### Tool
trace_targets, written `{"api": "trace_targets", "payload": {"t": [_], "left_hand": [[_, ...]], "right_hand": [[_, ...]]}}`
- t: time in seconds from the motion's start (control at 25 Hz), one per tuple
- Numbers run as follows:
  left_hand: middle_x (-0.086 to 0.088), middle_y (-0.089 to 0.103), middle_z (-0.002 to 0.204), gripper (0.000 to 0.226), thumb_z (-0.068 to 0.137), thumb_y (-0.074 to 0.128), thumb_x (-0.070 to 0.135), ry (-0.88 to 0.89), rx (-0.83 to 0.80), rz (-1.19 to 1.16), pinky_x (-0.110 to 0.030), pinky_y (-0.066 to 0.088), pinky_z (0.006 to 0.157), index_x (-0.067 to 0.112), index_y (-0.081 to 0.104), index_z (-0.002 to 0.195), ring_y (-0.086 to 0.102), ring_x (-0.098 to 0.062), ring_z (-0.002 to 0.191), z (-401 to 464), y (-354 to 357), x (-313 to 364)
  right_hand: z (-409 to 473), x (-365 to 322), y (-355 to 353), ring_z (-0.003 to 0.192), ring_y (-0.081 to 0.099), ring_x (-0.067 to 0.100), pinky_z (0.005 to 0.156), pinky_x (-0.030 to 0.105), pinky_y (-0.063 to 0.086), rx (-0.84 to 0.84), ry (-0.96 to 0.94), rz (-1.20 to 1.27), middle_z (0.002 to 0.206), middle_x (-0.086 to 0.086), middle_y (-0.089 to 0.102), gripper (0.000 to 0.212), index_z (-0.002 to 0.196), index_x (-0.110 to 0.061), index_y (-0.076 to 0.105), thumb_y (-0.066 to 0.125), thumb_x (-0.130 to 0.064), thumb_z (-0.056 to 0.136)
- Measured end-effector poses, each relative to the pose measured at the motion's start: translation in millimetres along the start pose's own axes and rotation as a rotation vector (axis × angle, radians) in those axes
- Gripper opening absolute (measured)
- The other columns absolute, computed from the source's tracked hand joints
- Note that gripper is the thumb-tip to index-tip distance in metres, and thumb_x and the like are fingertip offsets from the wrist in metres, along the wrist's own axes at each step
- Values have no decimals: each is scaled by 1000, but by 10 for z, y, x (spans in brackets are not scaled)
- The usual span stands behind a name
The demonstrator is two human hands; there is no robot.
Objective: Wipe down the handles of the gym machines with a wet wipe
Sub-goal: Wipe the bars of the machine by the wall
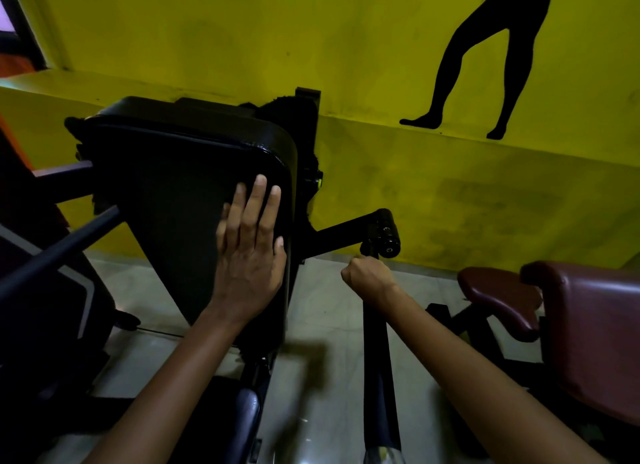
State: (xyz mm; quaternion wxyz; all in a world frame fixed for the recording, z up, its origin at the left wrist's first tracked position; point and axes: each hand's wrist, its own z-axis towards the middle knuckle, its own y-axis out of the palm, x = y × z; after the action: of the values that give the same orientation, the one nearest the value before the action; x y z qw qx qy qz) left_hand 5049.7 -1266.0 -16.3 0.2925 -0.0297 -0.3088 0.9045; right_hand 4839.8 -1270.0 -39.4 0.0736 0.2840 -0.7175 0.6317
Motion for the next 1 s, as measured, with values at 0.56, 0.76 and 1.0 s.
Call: {"api": "trace_targets", "payload": {"t": [0.56,0.76,1.0], "left_hand": [[-11,4,156,72,88,48,17,-8,-21,-39,-38,2,119,11,10,150,-2,-25,146,-3,-23,11],[-10,3,157,72,88,47,18,2,-31,-43,-40,6,118,12,10,150,-2,-25,146,-9,-34,-3],[-9,2,157,78,85,54,9,-29,-27,-85,-43,6,119,10,12,150,0,-28,146,-6,-36,50]], "right_hand": [[-389,-322,-214,102,59,35,70,35,45,-79,-73,23,113,17,53,26,118,-3,49,42,3,94],[-642,-353,-264,97,59,36,74,38,48,-71,-96,92,107,19,55,21,106,0,53,44,8,90],[-812,-450,-345,79,54,32,73,39,51,-87,-153,119,79,12,44,14,95,-2,51,46,8,88]]}}
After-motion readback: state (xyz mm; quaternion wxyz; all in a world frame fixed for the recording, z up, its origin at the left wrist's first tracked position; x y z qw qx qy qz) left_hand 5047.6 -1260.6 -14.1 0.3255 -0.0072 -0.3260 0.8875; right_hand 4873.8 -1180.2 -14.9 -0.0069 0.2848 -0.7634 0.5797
